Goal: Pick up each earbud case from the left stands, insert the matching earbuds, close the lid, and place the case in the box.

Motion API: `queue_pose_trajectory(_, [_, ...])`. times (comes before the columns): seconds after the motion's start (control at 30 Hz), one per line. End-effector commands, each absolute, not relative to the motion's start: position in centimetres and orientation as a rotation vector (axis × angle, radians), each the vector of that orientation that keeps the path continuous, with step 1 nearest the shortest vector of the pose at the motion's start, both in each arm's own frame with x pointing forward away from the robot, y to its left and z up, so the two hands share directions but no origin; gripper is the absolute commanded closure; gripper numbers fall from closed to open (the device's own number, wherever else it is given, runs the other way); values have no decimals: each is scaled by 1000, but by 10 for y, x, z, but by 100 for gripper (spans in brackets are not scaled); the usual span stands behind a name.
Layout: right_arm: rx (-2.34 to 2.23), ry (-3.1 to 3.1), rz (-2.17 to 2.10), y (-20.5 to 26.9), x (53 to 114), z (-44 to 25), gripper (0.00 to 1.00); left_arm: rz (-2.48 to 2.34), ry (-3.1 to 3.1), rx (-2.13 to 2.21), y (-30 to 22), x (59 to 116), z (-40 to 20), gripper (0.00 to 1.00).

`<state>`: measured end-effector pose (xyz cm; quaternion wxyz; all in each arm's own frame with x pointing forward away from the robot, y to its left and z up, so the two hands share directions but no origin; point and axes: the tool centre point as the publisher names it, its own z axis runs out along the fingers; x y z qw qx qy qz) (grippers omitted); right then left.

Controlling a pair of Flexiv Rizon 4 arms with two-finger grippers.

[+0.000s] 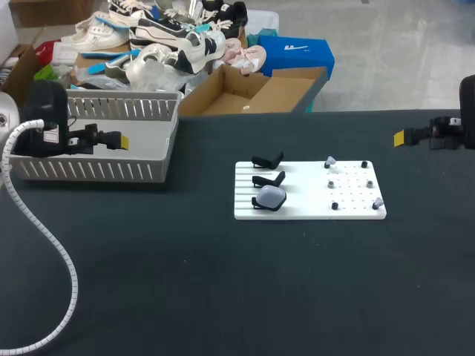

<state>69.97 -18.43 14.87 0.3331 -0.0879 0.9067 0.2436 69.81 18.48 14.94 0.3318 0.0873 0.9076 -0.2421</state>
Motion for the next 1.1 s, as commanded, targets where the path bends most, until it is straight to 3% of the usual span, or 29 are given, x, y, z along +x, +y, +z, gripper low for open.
queue_pose_trajectory(0.03, [-231, 2370, 634, -185, 700, 149, 0, -632, 2376, 230, 185, 699, 150, 0])
queue_pose_trajectory(0.67, [-231, 2370, 634, -185, 700, 149, 0, -632, 2376, 230, 185, 699, 150, 0])
queue_pose_trajectory(0.83, [-231, 2370, 634, -185, 700, 149, 0, -506, 2182, 319, 175, 696, 151, 0])
queue_pose_trajectory(1.1, [-231, 2370, 634, -185, 700, 149, 0, -683, 1967, 725, 152, 675, 152, 0])
